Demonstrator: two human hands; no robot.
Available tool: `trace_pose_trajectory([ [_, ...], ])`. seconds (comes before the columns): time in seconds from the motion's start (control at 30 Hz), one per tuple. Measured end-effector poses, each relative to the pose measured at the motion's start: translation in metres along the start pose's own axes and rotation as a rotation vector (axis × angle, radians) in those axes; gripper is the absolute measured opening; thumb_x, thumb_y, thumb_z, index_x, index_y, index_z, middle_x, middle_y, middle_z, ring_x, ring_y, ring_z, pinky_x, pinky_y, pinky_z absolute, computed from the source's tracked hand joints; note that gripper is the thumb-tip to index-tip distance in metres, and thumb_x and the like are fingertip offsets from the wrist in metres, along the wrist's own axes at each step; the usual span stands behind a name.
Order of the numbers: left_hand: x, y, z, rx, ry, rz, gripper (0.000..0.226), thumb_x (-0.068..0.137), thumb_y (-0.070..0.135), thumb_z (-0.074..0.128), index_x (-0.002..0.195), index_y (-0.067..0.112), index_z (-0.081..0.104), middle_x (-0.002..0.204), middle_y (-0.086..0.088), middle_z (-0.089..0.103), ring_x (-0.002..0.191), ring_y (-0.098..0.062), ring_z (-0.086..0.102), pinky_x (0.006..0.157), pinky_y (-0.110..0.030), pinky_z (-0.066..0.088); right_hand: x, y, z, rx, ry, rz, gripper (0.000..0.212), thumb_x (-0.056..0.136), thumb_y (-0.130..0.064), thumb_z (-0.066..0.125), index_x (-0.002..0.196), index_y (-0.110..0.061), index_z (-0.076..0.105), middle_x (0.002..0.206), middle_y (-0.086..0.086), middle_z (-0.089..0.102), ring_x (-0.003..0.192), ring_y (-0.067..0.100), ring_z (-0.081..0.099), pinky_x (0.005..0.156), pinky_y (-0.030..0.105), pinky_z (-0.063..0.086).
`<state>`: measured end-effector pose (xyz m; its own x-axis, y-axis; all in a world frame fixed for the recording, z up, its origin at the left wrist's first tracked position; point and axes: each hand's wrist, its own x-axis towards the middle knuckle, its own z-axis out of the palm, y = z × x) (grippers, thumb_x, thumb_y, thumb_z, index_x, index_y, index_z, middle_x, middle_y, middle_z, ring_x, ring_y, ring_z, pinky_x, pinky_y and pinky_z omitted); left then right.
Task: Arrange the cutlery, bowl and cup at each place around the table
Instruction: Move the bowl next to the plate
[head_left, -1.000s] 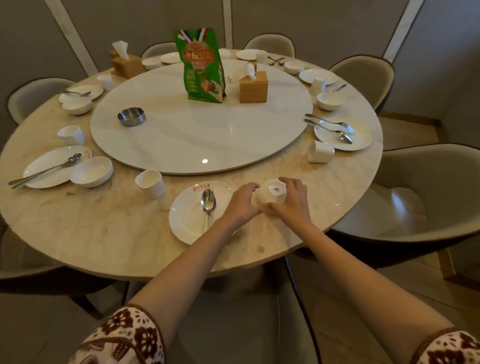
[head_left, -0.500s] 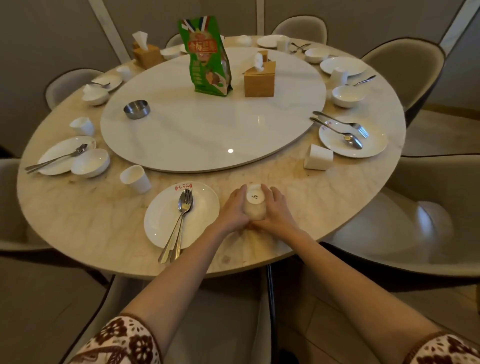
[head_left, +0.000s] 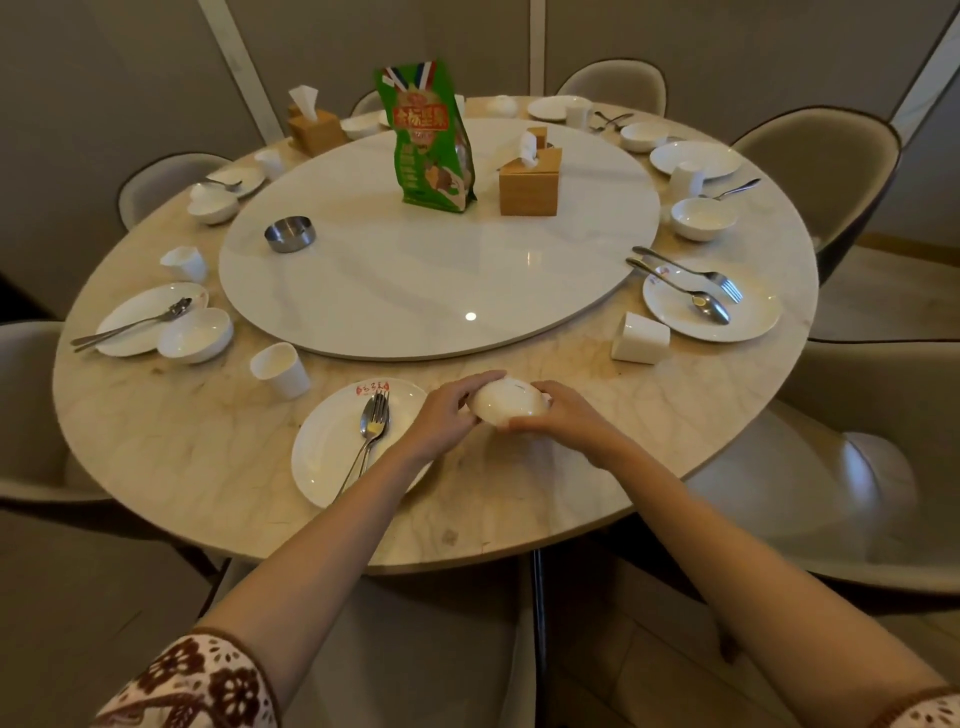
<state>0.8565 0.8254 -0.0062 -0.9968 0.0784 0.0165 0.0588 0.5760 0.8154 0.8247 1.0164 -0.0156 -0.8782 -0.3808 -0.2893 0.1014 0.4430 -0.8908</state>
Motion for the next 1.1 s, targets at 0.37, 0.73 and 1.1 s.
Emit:
trace_pose_trajectory([
  [0.37, 0.029, 0.025, -0.023, 0.139, -0.001, -0.052, 0.022, 0.087, 0.005, 0.058, 0.097, 0.012, 0.076, 0.088, -0.004, 0.07, 0.083, -0.017, 0.057, 0.071, -0.028, 0.042, 0.006, -0.024, -0.023, 0.528, -0.253, 0.373, 0.067, 0.086, -0.059, 0.058, 0.128, -0.008, 0.047, 0.123, 0.023, 0.05, 0.107, 0.045, 0.06, 0.082, 0.056, 0.056],
  [0.73, 0.015, 0.015, -0.029, -0.197, -0.023, -0.48, 0.013, 0.092, 0.014, 0.061, 0.101, 0.006, 0.057, 0.101, -0.01, 0.056, 0.078, -0.024, 0.061, 0.048, -0.03, 0.057, 0.007, -0.023, -0.022, 0.468, -0.126, 0.421, 0.044, 0.094, -0.016, 0.06, 0.129, 0.004, 0.042, 0.112, 0.03, 0.06, 0.086, 0.04, 0.068, 0.062, 0.041, 0.062],
  [1.1, 0.015, 0.009, -0.043, -0.397, 0.022, -0.69, 0.021, 0.093, 0.004, 0.052, 0.111, -0.004, 0.059, 0.093, -0.017, 0.063, 0.078, -0.029, 0.064, 0.063, -0.04, 0.06, 0.018, -0.026, -0.001, 0.424, 0.048, 0.329, 0.029, 0.092, -0.014, 0.063, 0.117, 0.001, 0.057, 0.092, 0.022, 0.06, 0.069, 0.038, 0.068, 0.049, 0.036, 0.059],
])
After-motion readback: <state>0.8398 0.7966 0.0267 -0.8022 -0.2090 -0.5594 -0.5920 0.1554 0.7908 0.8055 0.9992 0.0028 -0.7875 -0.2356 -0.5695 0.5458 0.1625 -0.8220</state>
